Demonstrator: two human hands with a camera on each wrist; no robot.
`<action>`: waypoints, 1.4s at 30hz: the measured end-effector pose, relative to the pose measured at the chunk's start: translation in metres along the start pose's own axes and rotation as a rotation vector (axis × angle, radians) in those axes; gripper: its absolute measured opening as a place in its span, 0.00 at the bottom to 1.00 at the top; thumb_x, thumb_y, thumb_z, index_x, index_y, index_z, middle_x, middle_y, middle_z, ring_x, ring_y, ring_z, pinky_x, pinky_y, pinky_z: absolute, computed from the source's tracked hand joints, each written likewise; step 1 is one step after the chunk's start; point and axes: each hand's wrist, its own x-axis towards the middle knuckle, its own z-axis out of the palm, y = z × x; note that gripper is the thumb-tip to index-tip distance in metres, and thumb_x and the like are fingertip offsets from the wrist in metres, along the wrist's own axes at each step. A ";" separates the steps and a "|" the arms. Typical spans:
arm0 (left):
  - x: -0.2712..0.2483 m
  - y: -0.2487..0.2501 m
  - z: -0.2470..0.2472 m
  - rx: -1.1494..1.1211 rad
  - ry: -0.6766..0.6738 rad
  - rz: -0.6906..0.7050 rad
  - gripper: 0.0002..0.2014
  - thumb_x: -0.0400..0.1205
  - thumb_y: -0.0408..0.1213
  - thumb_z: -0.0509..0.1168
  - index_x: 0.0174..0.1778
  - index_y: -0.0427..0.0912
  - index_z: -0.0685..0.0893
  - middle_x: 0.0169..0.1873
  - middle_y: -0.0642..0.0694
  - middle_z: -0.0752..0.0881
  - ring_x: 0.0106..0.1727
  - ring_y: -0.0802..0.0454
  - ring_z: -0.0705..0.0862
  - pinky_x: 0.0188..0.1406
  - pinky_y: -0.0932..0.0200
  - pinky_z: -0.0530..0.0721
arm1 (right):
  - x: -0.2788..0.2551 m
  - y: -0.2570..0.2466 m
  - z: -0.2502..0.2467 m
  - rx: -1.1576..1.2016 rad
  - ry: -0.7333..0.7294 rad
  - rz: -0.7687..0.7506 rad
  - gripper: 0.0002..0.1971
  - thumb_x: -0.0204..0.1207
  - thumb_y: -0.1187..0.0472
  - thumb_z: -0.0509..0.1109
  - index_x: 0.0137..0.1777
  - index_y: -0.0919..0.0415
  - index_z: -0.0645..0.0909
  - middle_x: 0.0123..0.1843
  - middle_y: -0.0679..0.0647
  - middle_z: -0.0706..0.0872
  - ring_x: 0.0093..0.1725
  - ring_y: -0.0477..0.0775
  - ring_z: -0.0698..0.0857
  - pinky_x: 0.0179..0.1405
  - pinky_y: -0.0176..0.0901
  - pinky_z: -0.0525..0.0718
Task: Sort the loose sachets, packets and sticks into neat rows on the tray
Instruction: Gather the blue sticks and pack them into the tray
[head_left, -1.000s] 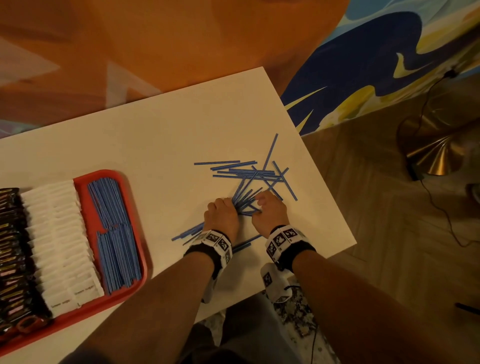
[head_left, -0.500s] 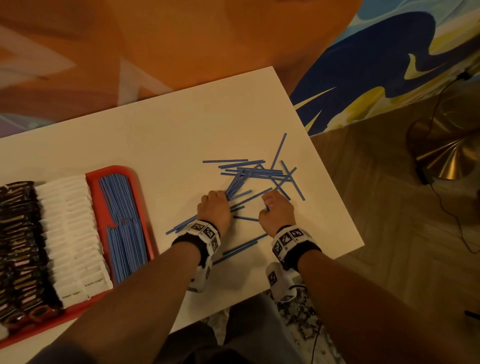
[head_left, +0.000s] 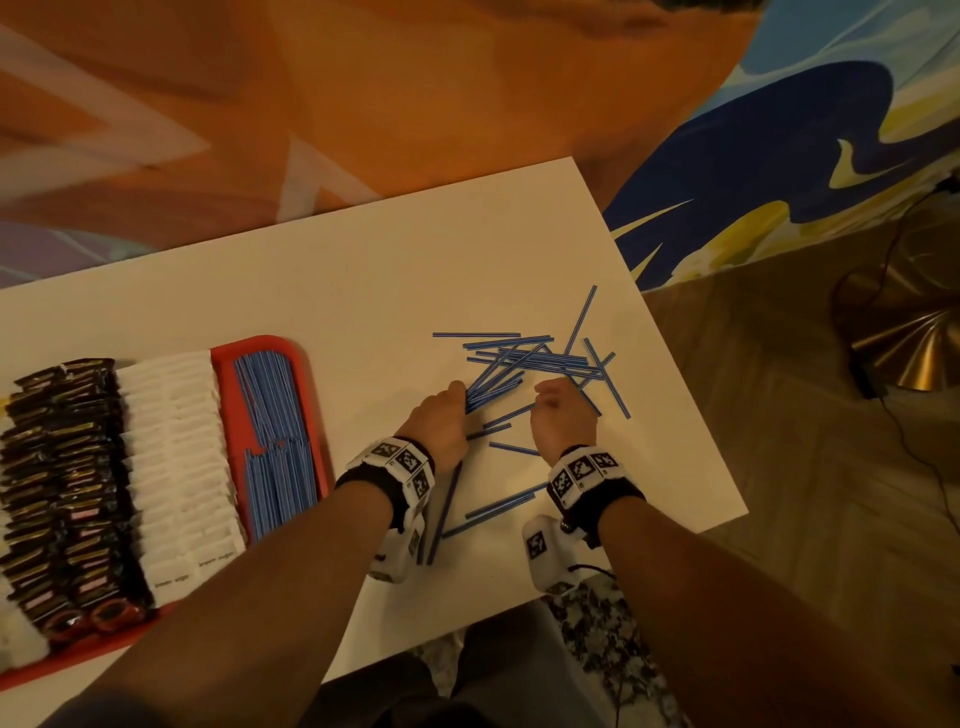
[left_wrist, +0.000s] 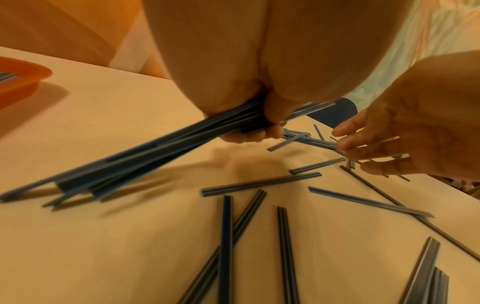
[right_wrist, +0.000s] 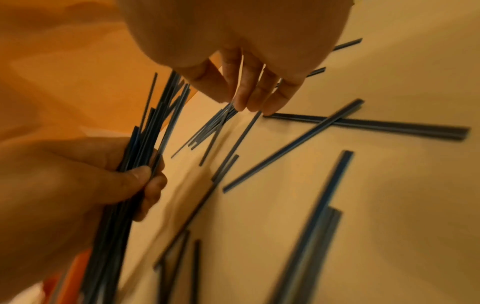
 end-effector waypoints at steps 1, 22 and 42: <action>-0.001 0.000 -0.002 -0.021 -0.002 0.011 0.13 0.80 0.22 0.59 0.52 0.40 0.64 0.42 0.43 0.76 0.41 0.45 0.75 0.38 0.53 0.72 | 0.000 -0.006 0.001 0.120 0.019 0.036 0.11 0.82 0.65 0.61 0.61 0.58 0.80 0.58 0.54 0.83 0.54 0.54 0.81 0.51 0.43 0.77; -0.046 0.030 -0.113 -0.850 0.308 0.159 0.05 0.77 0.39 0.59 0.36 0.45 0.74 0.19 0.56 0.71 0.21 0.55 0.66 0.26 0.55 0.63 | -0.031 -0.212 -0.011 0.410 -0.269 -0.356 0.08 0.86 0.68 0.57 0.48 0.57 0.75 0.32 0.59 0.85 0.29 0.61 0.85 0.41 0.62 0.87; -0.247 0.078 -0.397 -1.255 0.612 0.627 0.24 0.88 0.61 0.50 0.33 0.49 0.68 0.23 0.51 0.61 0.21 0.55 0.56 0.21 0.65 0.55 | -0.250 -0.539 -0.063 0.349 -0.479 -1.144 0.06 0.85 0.57 0.62 0.49 0.48 0.80 0.47 0.53 0.85 0.40 0.58 0.87 0.39 0.50 0.84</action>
